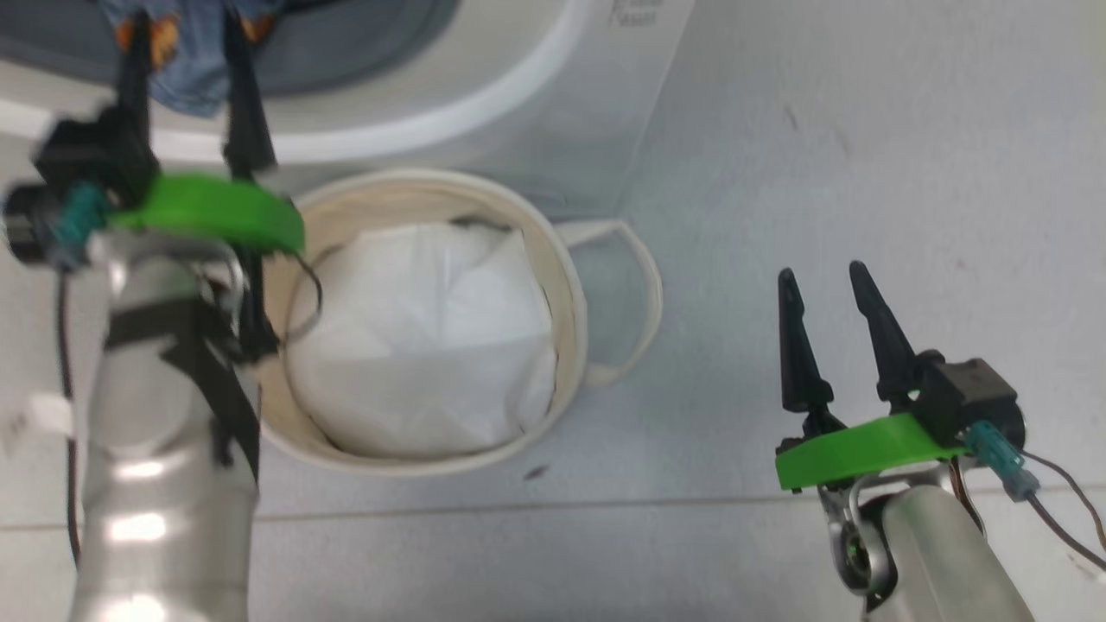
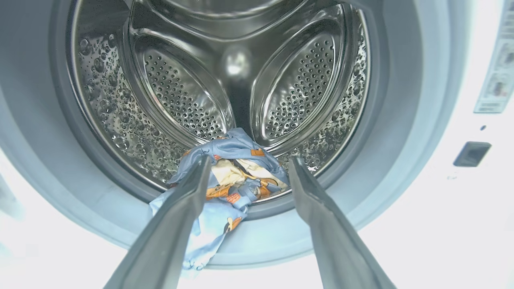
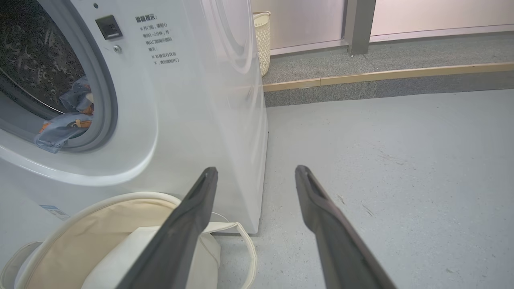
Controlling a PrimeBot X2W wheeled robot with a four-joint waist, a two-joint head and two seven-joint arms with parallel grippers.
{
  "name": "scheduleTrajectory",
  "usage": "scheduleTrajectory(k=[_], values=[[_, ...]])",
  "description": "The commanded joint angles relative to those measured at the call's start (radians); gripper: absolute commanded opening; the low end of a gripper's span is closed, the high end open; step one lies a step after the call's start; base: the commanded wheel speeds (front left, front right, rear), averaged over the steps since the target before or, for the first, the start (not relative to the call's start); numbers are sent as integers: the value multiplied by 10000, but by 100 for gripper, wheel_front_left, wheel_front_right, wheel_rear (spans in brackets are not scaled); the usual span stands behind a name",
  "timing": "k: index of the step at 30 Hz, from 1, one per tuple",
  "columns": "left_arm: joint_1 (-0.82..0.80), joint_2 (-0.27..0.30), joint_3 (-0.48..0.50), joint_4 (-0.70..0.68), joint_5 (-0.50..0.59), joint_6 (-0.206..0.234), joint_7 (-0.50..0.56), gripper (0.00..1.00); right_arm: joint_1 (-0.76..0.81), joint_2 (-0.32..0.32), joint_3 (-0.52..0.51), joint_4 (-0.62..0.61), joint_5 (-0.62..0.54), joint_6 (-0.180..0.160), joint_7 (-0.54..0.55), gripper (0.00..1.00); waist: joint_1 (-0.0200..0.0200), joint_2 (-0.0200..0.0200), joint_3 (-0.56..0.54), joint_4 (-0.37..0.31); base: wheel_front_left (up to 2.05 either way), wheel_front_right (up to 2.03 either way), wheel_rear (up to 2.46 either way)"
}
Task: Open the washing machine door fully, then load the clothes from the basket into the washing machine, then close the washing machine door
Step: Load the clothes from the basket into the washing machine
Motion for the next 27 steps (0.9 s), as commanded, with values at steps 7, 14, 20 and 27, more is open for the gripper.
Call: scheduleTrajectory(k=[7,14,20,27], values=[[2611,243,-426,-983,45,65,-45,100,725,-12,146,-113,216,8,-51,100,0,0,-2064,119,0,0,0],[4673,239,-1085,-1904,-375,423,-45,100,1405,-12,85,65,356,8,-51,100,0,0,-3063,99,0,0,0],[5575,238,-1694,-2440,-806,796,-45,100,1769,-12,62,138,364,8,-51,100,0,0,-3533,165,0,0,0],[6088,238,-2509,-2756,-668,1269,-45,100,1945,-12,138,147,343,8,-51,100,0,0,-3736,283,0,0,0]])
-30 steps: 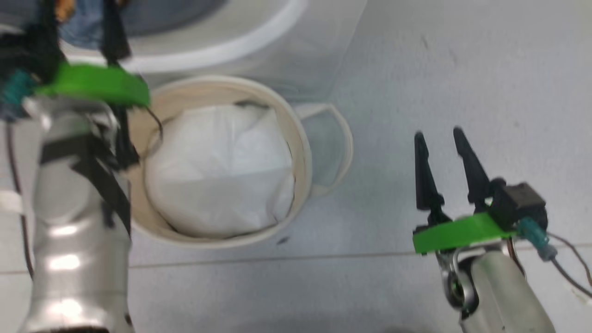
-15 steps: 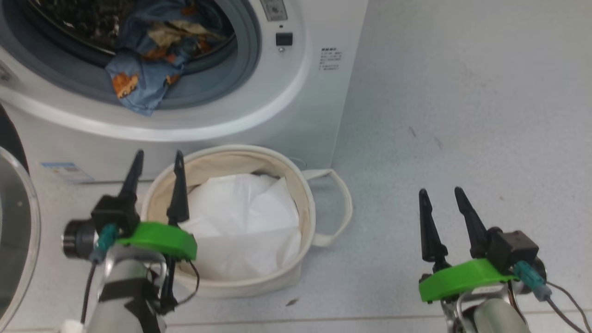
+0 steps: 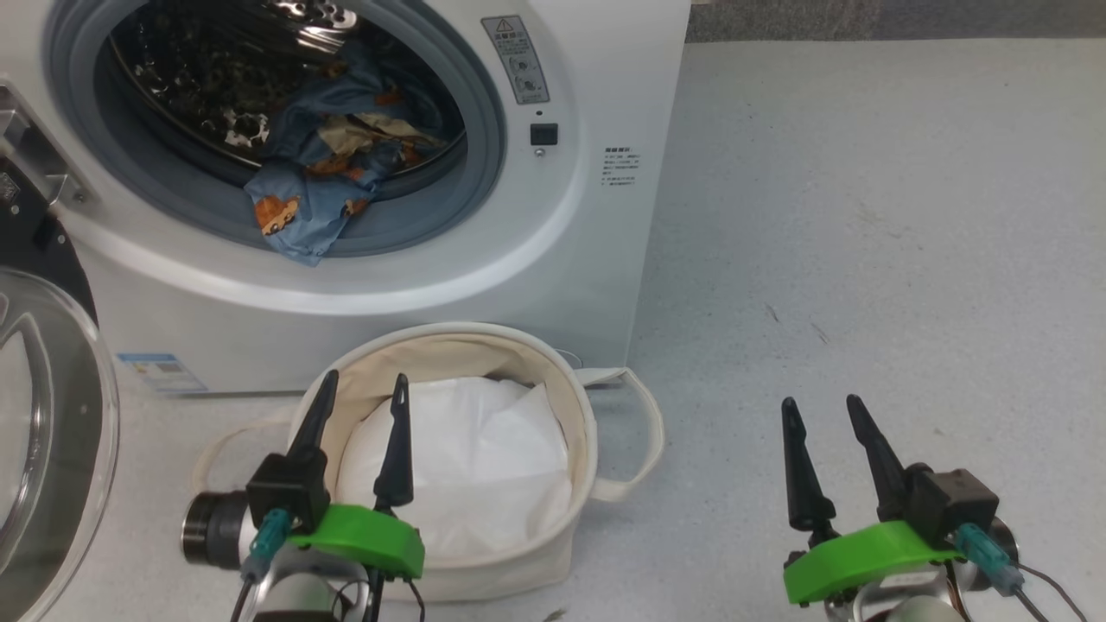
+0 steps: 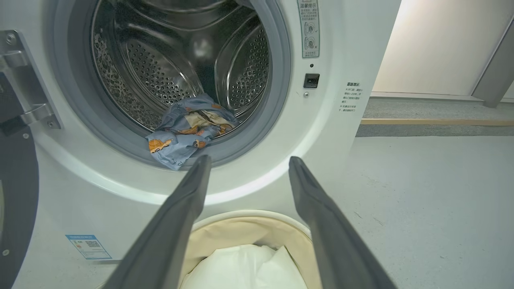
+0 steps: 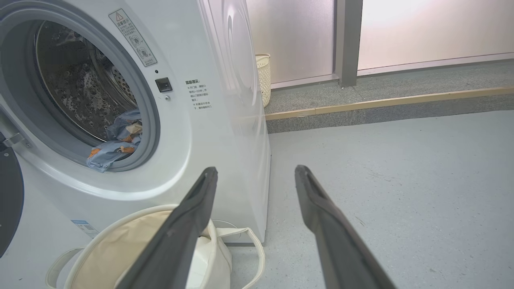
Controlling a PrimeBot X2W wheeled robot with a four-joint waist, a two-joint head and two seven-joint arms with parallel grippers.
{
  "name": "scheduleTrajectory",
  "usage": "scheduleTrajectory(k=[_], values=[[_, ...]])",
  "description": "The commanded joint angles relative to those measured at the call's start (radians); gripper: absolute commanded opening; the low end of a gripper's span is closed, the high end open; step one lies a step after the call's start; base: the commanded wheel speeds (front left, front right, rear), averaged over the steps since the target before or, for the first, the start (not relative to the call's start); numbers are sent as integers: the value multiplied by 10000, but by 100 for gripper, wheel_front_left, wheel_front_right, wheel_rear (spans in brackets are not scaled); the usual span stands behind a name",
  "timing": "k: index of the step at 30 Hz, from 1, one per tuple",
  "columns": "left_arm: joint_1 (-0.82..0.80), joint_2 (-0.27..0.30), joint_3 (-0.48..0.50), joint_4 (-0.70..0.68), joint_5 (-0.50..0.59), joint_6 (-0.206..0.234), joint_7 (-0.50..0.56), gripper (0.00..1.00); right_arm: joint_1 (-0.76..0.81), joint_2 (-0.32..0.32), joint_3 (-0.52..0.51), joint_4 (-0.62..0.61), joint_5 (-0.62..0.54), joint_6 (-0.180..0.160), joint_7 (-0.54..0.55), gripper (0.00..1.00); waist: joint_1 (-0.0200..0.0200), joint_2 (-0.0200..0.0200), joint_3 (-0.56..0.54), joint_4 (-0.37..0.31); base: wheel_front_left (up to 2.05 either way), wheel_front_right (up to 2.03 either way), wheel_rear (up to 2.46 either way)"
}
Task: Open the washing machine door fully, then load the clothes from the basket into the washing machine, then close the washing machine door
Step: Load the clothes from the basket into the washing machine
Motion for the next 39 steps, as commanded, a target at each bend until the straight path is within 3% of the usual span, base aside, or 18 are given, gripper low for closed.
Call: scheduleTrajectory(k=[1,24,39], values=[[-186,176,245,-402,-56,68,-47,100,-70,-18,267,-274,53,8,-51,100,1,-1,-24,5,0,0,0],[-320,176,58,-480,-86,110,-47,100,-33,-18,353,-223,56,8,-51,100,1,-1,119,39,0,0,0],[-3143,408,329,2340,395,-343,-47,100,-653,-18,456,-457,-111,8,-51,100,1,-1,1814,16,0,0,0]])
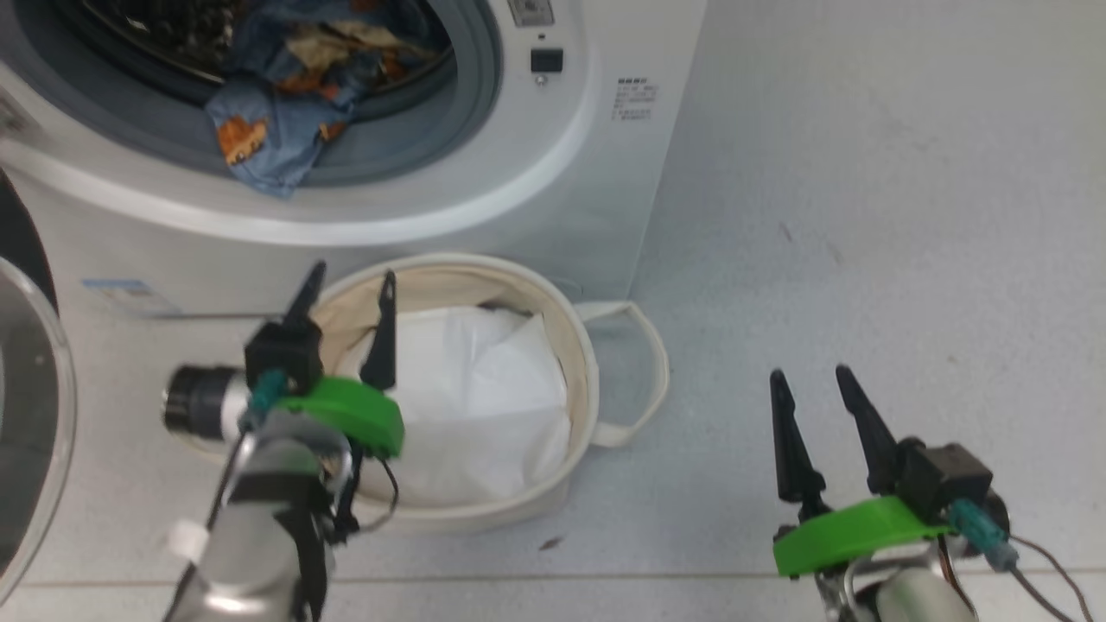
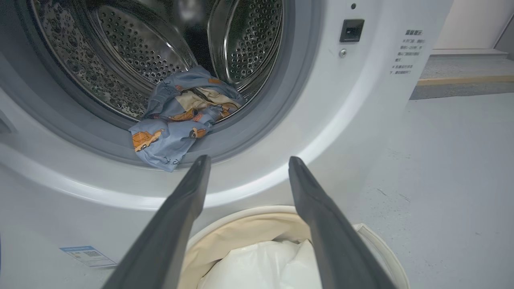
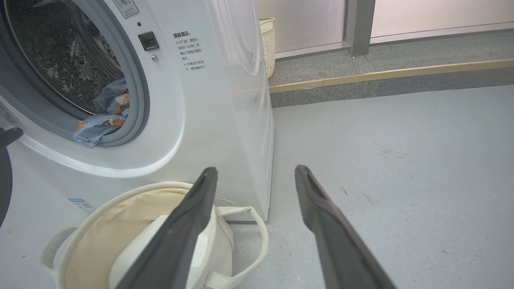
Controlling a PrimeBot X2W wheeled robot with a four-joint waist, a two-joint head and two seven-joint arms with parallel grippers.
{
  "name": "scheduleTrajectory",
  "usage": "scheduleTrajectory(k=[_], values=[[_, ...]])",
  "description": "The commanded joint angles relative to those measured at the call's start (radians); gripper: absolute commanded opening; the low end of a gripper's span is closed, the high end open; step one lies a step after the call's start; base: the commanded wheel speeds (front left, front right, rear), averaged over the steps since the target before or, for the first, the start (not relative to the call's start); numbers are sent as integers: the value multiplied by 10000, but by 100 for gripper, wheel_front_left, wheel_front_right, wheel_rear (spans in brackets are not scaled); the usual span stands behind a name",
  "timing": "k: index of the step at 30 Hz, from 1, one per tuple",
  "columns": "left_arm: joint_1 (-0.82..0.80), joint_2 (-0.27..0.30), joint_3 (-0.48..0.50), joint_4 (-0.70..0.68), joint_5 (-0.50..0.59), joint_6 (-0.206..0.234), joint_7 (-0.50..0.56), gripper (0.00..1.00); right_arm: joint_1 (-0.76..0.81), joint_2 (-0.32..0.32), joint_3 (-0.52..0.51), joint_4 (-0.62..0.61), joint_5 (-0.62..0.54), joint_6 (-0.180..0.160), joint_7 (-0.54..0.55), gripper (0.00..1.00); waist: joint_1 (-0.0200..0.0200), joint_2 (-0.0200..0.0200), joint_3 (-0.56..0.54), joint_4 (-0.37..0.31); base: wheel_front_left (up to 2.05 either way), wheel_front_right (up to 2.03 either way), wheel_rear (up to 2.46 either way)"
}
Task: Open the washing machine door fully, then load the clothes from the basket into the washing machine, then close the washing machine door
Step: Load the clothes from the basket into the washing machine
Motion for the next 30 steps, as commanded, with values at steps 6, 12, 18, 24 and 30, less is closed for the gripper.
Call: scheduleTrajectory(k=[6,12,18,24,30], values=[[-2575,662,483,1372,232,44,-47,100,-893,-18,297,-560,-61,8,-51,100,1,-1,1510,-206,0,0,0],[-4806,1262,574,2926,415,240,-47,100,-1452,-18,491,-750,189,8,-51,100,1,-1,2569,-531,0,0,0],[-6598,1849,419,4859,692,509,56,100,-1857,-18,467,-864,311,8,-51,100,1,-1,3340,-864,0,0,0],[-7807,2291,134,5890,960,693,417,100,-2071,-18,386,-878,360,8,-51,100,1,-1,3872,-1091,0,0,0],[-8197,2614,-57,6300,1132,1226,1150,100,-2091,-18,374,-855,378,8,-51,100,1,-1,3994,-1178,0,0,0]])
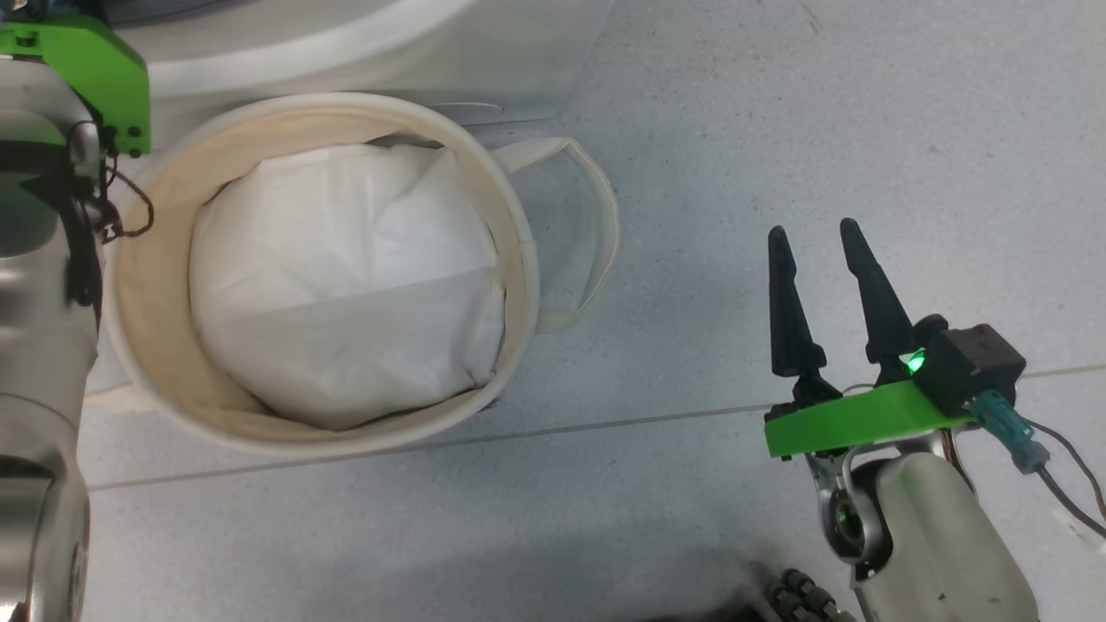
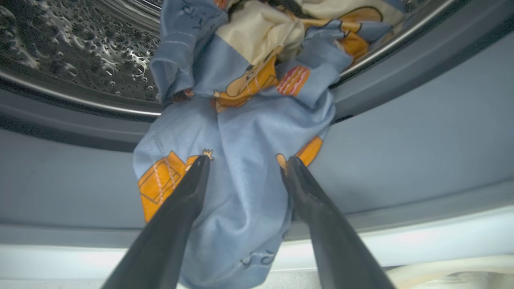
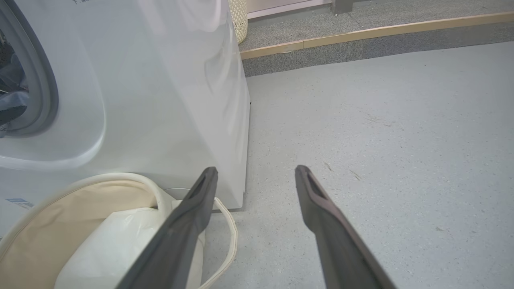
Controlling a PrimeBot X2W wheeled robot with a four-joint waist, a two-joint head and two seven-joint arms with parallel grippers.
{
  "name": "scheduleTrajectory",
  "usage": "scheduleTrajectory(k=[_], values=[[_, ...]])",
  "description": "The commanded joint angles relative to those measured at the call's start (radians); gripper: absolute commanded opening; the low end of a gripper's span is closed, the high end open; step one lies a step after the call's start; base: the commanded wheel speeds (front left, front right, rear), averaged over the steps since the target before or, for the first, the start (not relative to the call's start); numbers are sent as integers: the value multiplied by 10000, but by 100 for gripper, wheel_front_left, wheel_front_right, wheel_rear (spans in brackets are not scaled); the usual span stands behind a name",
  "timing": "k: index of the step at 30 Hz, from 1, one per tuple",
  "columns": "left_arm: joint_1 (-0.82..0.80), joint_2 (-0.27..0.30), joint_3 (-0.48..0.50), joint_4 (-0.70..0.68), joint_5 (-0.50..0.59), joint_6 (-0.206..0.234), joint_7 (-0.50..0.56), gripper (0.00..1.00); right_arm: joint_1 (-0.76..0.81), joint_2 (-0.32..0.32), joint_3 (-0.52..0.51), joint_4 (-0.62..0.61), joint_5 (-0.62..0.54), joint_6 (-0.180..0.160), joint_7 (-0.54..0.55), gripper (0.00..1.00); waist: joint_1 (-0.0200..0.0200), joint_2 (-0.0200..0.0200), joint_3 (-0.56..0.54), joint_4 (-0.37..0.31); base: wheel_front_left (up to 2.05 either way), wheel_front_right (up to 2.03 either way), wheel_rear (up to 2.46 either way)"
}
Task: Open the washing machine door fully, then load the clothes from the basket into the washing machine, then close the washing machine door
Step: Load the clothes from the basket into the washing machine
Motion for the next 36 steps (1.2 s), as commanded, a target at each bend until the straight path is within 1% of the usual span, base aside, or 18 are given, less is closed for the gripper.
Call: scheduleTrajectory(k=[1,4,6,7,10,15,17,18,19,21,29,32,36], values=[[-218,599,68,-163,73,166,81,100,98,-14,201,-274,64,8,-51,100,-2,0,-26,-20,0,0,0],[-210,622,-4,-106,96,376,271,100,97,-14,185,-285,77,8,-51,100,-2,0,-86,2,0,0,0],[-204,552,-59,-85,76,308,314,100,91,-14,227,-273,56,8,-51,100,-2,0,-116,39,0,0,0],[-217,506,-63,-80,25,176,258,0,86,-14,255,-268,52,8,-51,100,-2,0,-128,59,0,0,0],[-229,428,-59,-60,-119,-131,311,0,86,-14,326,-278,52,8,-51,100,-2,0,-133,103,0,0,0],[-470,403,10,-42,-347,-283,402,0,70,-14,347,-314,11,8,-51,100,-2,0,16,128,0,0,0],[-667,409,8,-74,-390,-259,136,0,61,-14,344,-331,10,8,-51,100,-2,0,98,118,0,0,0],[-827,408,90,-239,-491,-228,-267,0,60,-14,349,-336,13,8,-51,100,-2,0,142,103,0,0,0],[-1001,429,226,-494,-626,-117,-709,0,54,-14,360,-345,21,8,-51,100,-2,0,200,82,0,0,0],[-1234,415,366,-1069,-774,53,-1118,0,53,-14,387,-355,29,8,-51,100,-2,0,298,74,0,0,0],[-1716,581,487,-3290,-850,305,-1204,0,-150,-14,620,-528,179,8,-51,100,-2,0,882,-220,0,0,0],[-2134,631,512,-3665,-889,201,-1205,0,-156,-14,738,-617,271,8,-51,100,-2,0,1277,-339,0,0,0],[-2740,704,590,-3476,-948,212,-1206,0,-203,-14,1018,-667,342,8,-51,100,-2,0,1661,-506,0,0,0]])
